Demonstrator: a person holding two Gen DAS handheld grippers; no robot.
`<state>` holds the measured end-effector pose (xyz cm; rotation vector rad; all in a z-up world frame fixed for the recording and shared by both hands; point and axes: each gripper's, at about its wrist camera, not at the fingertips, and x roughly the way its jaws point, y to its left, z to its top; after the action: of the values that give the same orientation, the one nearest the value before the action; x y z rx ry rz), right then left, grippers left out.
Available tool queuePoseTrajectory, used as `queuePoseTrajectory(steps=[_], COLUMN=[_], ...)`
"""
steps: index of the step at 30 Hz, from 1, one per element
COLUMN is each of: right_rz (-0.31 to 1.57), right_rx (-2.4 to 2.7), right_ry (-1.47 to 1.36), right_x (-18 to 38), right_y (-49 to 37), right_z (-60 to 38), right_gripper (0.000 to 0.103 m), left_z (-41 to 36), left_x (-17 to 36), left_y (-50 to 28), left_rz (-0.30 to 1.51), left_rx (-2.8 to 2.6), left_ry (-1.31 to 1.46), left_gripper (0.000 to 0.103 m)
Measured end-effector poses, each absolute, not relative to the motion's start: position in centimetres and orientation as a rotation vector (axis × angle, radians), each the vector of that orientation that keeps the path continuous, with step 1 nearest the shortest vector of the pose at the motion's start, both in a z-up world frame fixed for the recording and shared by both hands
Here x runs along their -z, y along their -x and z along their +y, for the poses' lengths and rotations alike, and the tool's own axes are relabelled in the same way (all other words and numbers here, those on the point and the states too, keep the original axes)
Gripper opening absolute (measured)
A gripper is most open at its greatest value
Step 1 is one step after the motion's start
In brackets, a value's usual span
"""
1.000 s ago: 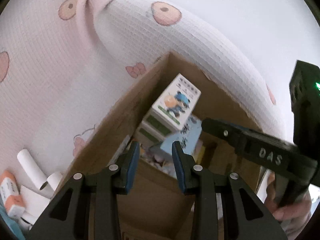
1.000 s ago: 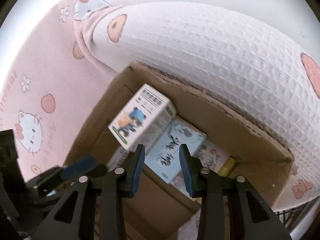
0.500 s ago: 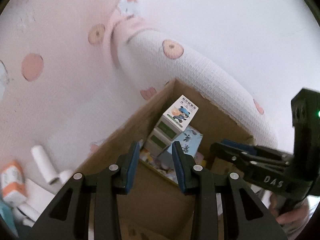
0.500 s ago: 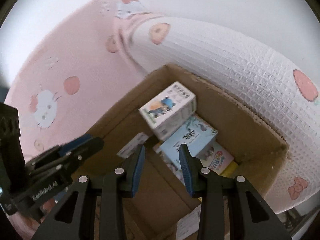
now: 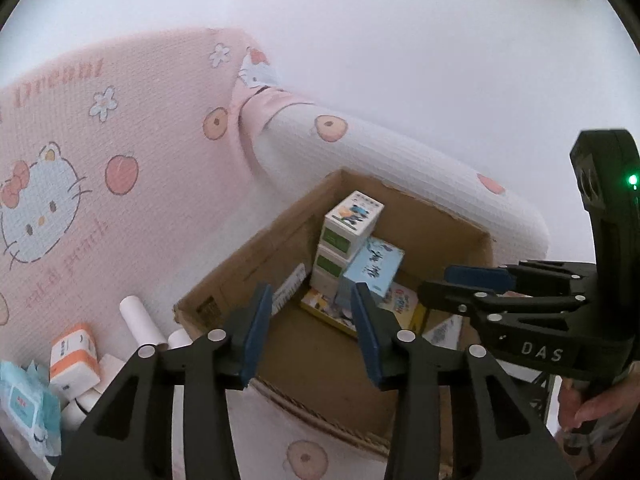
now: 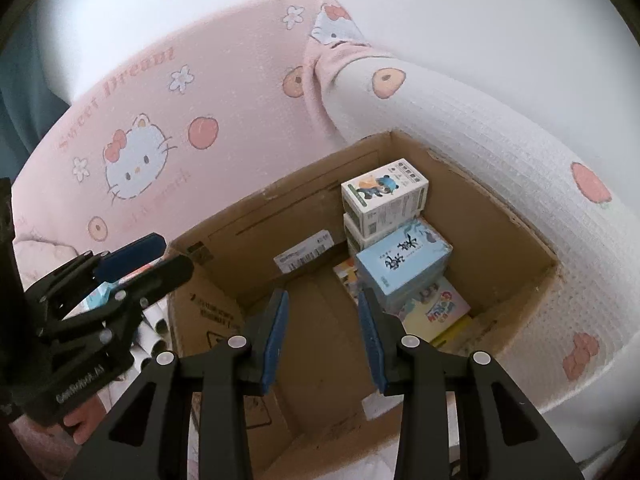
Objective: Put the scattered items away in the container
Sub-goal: 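Withdraw the left tool up and away from the cardboard box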
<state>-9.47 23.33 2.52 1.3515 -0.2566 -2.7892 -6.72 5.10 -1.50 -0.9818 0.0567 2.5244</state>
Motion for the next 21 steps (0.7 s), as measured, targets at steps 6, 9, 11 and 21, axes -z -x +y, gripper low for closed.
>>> queuePoseTrajectory(steps=[6,9,11,21], right_rz=[-0.344,-0.375,-0.365,-0.141], right_rx=[2.769,2.798,2.828,2.929], right_ry=[-1.296,-1.281,-1.305,-1.417], right_x=[-3.3,-3.5,-3.4,-3.9], right_y=[7.0,6.0,5.6,3.9], right_z=[22.7,22.9,22.9,20.2], right_gripper=[0.044,0.048,0.049,0.069], left_z=[4.0,2.8,2.7,4.7], left_x=[1.5,2.2,2.7,2.2], left_y=[3.1,1.9,1.6,-1.7], left_rz=[-0.027,-0.101,-0.075,0.224], left_rx=[-2.559,-2.567,-2.569,-2.652], left_ry=[0.898,0.89,0.918,0.776], left_gripper=[0.056,0.06,0.06,0.066])
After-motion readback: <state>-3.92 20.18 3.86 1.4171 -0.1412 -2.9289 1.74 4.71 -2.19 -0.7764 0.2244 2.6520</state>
